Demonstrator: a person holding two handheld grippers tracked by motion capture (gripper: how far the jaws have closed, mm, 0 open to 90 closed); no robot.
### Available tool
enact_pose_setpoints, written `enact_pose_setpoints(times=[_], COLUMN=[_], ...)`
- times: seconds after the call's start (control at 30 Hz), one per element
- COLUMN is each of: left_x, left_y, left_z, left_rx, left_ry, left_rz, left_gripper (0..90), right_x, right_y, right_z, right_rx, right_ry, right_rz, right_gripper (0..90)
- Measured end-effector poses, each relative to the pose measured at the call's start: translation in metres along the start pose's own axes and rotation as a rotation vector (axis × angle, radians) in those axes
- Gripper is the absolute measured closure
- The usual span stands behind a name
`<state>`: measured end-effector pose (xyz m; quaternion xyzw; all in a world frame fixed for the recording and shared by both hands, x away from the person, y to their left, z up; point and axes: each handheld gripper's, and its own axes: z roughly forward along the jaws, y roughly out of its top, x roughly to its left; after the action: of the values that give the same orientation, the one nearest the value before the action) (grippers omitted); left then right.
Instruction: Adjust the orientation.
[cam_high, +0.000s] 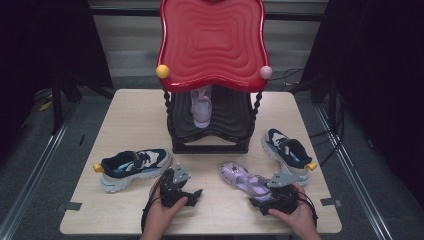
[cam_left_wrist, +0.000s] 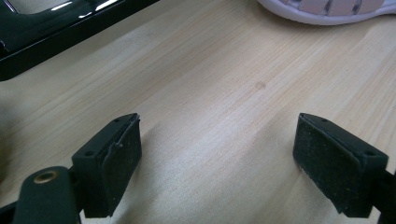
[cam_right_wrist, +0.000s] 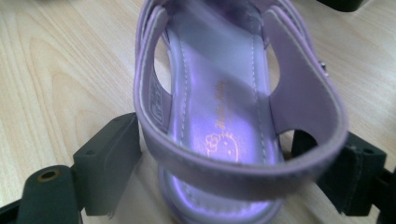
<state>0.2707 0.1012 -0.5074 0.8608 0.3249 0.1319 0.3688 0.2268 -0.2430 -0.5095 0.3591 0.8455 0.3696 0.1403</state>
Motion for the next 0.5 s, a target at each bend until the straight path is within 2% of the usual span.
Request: enact_pose_setpoints(times=[0.5], left_x=[-0.0001], left_y=[-0.0001], left_z=[0.0000], left_rx=[-0.001], left_ry=[-0.001], left_rz=[-0.001], left_gripper=[15.1], right_x=[-0.0009], right_y=[0.0033], right_z=[0.0033], right_rx=[-0.016], right_ry=[-0.015], right_rz=[0.015], right_gripper=[24.4])
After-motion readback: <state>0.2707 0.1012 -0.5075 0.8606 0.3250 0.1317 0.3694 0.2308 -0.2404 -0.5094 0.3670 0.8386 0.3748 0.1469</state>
